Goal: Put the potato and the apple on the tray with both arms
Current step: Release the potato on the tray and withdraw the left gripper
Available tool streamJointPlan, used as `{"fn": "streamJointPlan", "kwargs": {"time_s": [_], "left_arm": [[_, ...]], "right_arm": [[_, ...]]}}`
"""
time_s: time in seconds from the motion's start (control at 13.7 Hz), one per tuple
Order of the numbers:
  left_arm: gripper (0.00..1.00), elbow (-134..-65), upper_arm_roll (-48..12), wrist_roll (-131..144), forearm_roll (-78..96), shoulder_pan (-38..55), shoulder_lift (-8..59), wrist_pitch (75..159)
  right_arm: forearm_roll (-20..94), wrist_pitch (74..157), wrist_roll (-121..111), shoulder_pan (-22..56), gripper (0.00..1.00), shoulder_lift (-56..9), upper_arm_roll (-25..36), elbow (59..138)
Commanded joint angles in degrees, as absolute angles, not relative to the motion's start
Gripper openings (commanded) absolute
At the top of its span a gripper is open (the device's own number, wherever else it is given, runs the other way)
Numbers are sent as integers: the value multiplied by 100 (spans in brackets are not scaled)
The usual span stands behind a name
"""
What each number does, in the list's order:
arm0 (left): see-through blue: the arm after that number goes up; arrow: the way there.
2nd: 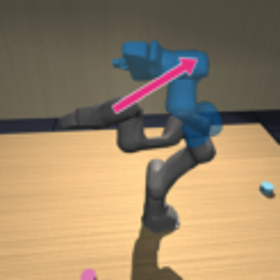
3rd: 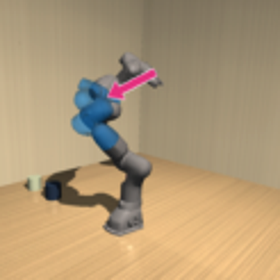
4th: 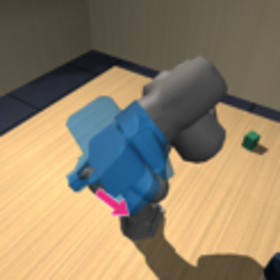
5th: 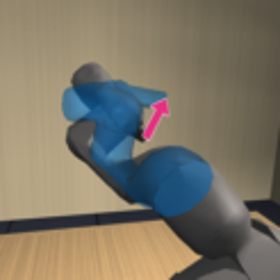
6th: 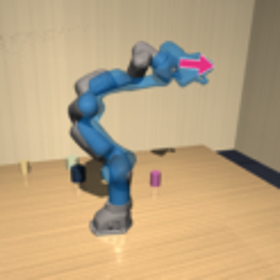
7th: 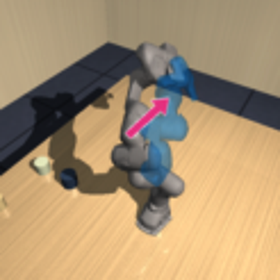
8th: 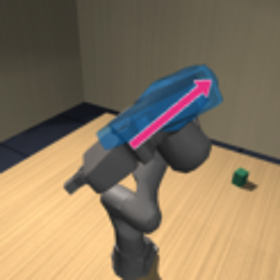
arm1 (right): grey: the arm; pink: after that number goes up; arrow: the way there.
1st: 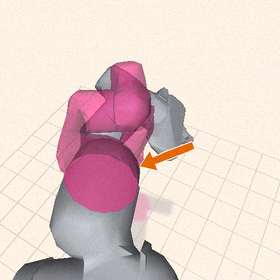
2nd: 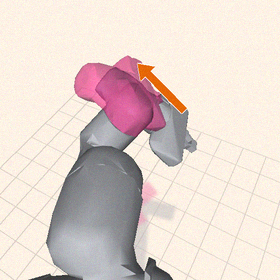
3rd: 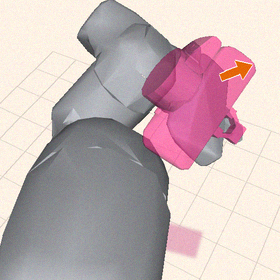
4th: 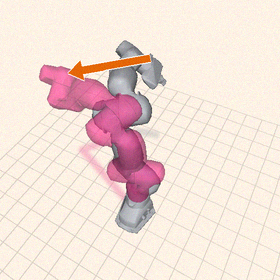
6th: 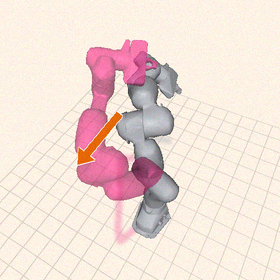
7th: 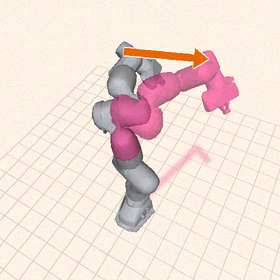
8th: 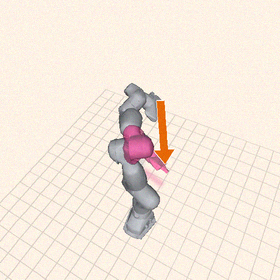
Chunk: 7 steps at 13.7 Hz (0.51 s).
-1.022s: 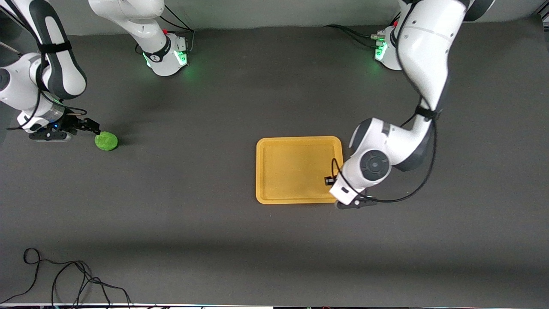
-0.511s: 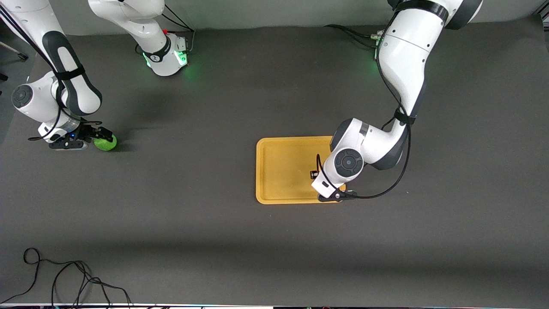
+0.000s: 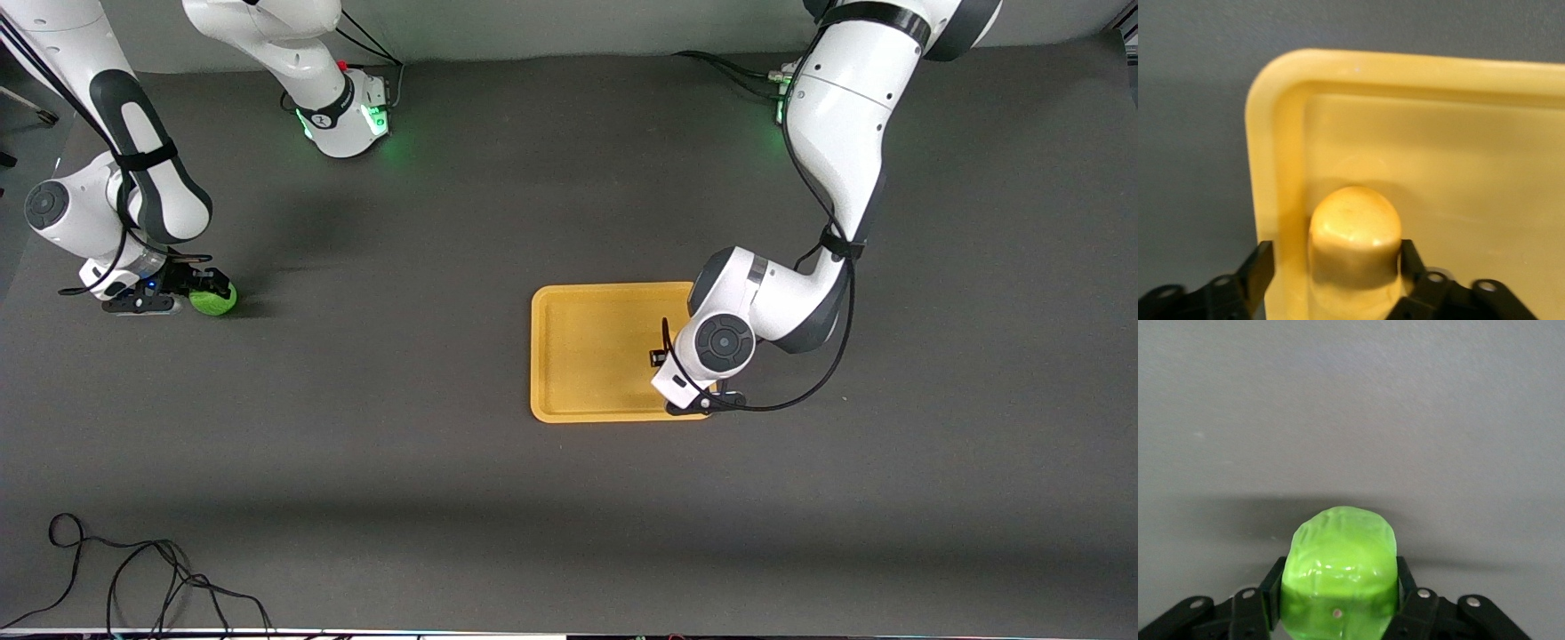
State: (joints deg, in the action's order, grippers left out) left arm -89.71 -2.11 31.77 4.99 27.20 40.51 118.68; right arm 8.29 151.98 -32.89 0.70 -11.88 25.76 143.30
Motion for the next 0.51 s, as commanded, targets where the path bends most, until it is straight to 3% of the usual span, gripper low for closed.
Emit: {"fn": "streamJointPlan", "kwargs": {"time_s": [0.0, 0.44], "left_arm": [[99, -8982, -167, 3033, 413, 2498, 3439, 11305], [99, -9061, -158, 1199, 132, 1171, 2041, 9976]], "right_arm": [[1011, 14014, -3201, 386, 35, -643, 2593, 13644], [89, 10789, -2296, 1000, 35, -633, 2601, 10596]]}}
